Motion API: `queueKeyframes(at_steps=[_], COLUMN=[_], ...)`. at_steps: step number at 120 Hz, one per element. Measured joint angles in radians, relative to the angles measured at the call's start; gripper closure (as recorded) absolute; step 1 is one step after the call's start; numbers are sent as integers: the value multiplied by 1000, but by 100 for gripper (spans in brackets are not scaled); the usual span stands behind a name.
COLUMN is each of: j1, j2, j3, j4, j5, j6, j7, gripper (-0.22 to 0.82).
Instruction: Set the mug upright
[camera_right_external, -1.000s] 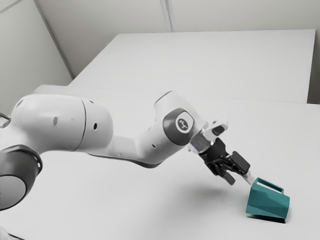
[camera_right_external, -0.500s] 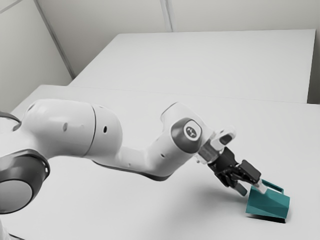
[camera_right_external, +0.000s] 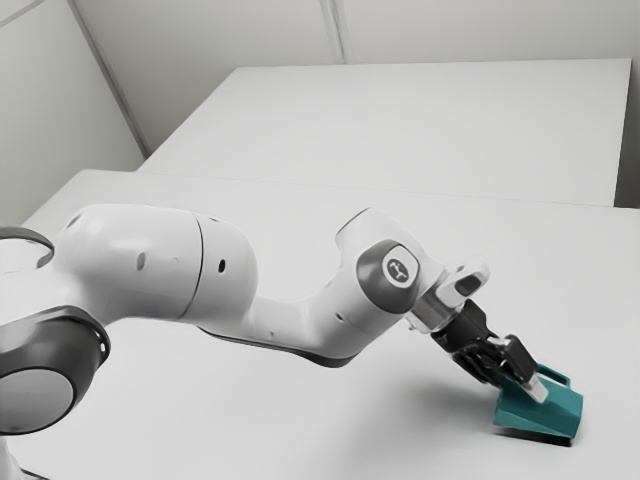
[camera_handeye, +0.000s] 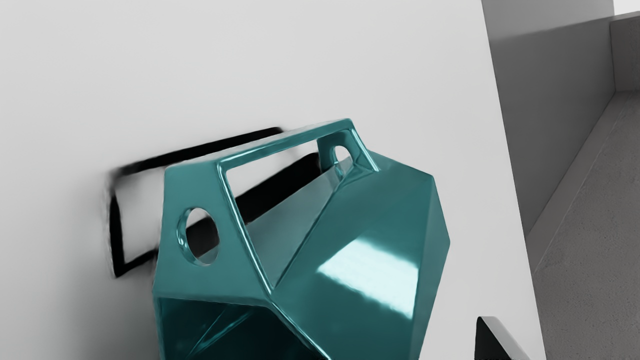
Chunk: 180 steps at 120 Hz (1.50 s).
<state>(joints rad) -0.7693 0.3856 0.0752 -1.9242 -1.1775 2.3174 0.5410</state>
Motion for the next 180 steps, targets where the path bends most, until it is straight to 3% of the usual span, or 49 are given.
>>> queueKeyframes(at_steps=[19,48,104,147,160,180], j1=[-1,-9,-23,75,96,112], j2=[-1,-5,-73,-219,-249,-279], j3=[0,-9,-7,19,59,176], j4=[10,43,40,-28,-39,-41], j5=[3,17,102,378,496,664], j6=[1,2,4,5,16,29], j7=[4,3,-26,-109,-147,-205], gripper=[64,75,78,78,78,78])
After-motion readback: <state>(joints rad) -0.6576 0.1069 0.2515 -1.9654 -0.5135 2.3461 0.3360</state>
